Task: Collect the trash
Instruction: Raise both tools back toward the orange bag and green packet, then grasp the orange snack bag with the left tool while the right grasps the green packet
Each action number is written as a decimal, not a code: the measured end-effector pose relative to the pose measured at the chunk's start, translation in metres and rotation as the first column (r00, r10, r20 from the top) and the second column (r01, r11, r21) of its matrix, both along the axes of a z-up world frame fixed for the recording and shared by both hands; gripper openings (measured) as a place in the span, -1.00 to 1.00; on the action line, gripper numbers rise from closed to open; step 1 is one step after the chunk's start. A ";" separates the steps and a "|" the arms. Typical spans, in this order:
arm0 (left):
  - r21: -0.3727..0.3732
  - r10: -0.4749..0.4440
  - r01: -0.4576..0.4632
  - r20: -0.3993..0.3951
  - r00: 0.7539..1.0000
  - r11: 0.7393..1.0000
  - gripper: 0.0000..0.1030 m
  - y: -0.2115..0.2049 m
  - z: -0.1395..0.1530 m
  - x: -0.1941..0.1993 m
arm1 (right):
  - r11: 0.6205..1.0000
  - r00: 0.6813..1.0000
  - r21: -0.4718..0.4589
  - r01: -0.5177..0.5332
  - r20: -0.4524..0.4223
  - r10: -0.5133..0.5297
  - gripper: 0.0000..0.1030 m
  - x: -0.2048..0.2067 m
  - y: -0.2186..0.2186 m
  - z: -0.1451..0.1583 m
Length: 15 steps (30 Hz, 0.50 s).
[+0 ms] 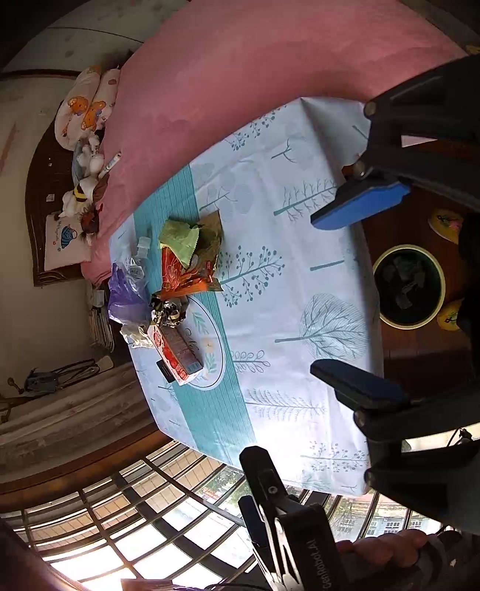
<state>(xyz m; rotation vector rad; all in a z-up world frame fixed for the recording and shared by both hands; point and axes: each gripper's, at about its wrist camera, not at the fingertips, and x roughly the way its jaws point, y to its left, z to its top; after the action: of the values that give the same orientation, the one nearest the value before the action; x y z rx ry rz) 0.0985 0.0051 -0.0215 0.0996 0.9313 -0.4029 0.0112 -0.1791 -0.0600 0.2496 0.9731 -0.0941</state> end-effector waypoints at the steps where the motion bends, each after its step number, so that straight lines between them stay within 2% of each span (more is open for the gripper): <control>1: -0.007 -0.003 0.003 0.005 1.000 1.000 0.87 -0.004 0.002 0.006 | 1.000 1.000 0.004 0.009 -0.005 -0.009 0.41 0.004 -0.004 0.001; 4: -0.020 -0.006 0.006 0.004 1.000 1.000 0.87 -0.019 0.001 0.028 | 1.000 0.999 0.007 0.028 -0.016 -0.028 0.41 0.019 -0.021 0.004; 9: -0.046 0.029 -0.031 -0.046 0.999 0.998 0.86 -0.048 -0.011 0.071 | 0.998 0.999 0.051 0.027 -0.047 -0.024 0.39 0.069 -0.060 -0.002; 12: -0.026 0.066 -0.068 -0.071 0.995 0.997 0.75 -0.069 -0.022 0.099 | 0.998 0.998 0.066 -0.003 -0.063 0.007 0.39 0.109 -0.084 -0.012; 15: -0.008 0.103 -0.105 -0.118 0.988 0.994 0.74 -0.091 -0.038 0.126 | 0.994 0.994 0.103 -0.025 -0.099 0.035 0.39 0.151 -0.109 -0.029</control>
<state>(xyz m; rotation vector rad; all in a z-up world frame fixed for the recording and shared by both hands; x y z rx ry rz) 0.2246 -0.0856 -0.0599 0.0141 1.0447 -0.3208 0.1624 -0.2885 -0.0891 0.3262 1.0837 -0.0295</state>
